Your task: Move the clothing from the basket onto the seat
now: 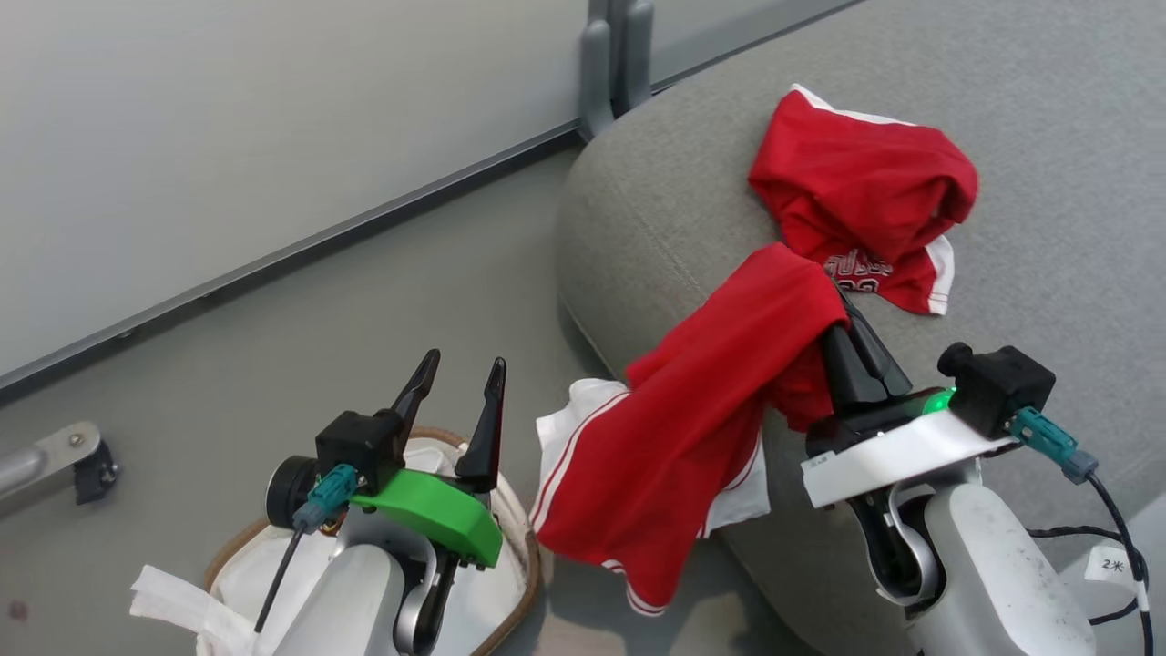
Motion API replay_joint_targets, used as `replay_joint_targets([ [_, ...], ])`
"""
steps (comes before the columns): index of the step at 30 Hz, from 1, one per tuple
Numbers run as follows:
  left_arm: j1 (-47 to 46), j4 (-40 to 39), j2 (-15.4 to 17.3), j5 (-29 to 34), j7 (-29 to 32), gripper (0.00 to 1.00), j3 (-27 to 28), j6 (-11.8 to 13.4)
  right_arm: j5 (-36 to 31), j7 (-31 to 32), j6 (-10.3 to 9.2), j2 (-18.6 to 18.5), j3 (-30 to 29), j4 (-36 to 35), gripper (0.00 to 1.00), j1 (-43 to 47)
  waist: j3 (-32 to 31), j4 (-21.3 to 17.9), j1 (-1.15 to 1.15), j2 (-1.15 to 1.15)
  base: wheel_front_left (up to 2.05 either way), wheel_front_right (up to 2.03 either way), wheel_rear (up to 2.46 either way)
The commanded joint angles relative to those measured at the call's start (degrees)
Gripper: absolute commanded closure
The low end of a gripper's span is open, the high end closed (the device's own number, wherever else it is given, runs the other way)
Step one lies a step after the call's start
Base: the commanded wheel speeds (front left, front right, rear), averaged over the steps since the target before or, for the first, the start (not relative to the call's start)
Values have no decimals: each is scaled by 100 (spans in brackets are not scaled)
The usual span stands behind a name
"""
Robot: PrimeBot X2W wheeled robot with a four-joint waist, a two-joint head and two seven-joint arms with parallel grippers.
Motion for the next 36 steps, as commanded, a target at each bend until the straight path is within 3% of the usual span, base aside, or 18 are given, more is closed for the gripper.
replay_joint_targets([
  [1, 91, -5, 66, 20, -1, 0, -37, -28, 44, -13, -6, -15, -60, -88, 100, -40, 198, -654, 0, 0, 0, 0, 0],
  [13, -360, 181, 139, -270, -1, 0, -812, -27, -599, -13, -6, -15, -909, -631, 100, -270, 503, -831, 0, 0, 0, 0, 0],
  [17, -465, 232, 279, -352, -1, 0, -998, -27, -1114, -13, -6, -17, -1286, -822, 100, -1106, 700, -845, 0, 0, 0, 0, 0],
  [20, -506, 229, 366, -408, -1, 0, -1032, -27, -1320, -13, -7, -238, -1425, -792, 100, -1849, 824, -841, 0, 0, 0, 0, 0],
  [29, -561, 84, 705, -347, -1, 0, -923, -28, -1788, -11, -7, -1207, -1590, 148, 100, -4400, 1334, -796, 0, 0, 0, 0, 0],
  [36, -731, -105, 889, -317, -1, 0, -961, -27, -2350, -7, -7, -1208, -2361, 1018, 100, -5204, 1836, -552, 0, 0, 0, 0, 0],
])
